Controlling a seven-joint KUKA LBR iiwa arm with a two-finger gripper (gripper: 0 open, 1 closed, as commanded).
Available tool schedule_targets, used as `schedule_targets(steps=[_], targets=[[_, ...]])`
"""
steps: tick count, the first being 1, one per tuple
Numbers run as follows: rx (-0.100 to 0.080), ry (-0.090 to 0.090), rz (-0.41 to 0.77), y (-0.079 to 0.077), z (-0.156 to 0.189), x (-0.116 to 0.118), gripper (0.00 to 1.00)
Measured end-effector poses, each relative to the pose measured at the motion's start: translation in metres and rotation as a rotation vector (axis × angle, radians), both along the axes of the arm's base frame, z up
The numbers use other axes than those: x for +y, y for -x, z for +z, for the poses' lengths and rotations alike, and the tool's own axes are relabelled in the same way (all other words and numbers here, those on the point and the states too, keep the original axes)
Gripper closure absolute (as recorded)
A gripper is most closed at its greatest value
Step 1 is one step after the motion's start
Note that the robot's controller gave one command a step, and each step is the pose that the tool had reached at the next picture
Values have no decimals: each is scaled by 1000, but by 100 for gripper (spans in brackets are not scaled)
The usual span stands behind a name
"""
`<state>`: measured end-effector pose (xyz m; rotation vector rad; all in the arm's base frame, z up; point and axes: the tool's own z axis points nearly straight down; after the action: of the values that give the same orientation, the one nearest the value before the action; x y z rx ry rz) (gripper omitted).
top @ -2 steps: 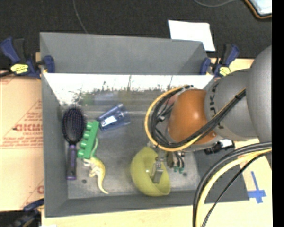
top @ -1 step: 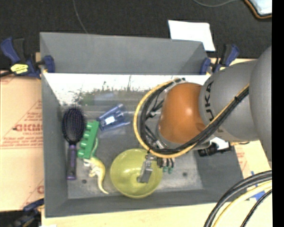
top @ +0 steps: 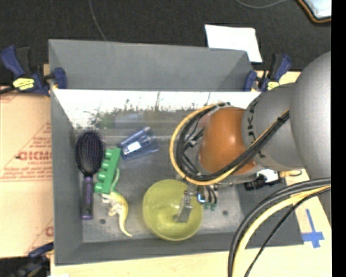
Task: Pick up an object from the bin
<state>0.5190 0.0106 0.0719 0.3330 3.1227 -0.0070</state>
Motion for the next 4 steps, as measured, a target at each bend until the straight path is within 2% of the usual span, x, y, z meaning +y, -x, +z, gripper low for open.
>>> schedule_targets(steps=[1, 2, 3, 4], targets=[[-17, -8, -63, 18, 46, 39, 0], [-14, -6, -59, 15, 26, 22, 0], [-10, -5, -58, 18, 10, -2, 0], [-6, -4, -64, 11, 13, -16, 0]])
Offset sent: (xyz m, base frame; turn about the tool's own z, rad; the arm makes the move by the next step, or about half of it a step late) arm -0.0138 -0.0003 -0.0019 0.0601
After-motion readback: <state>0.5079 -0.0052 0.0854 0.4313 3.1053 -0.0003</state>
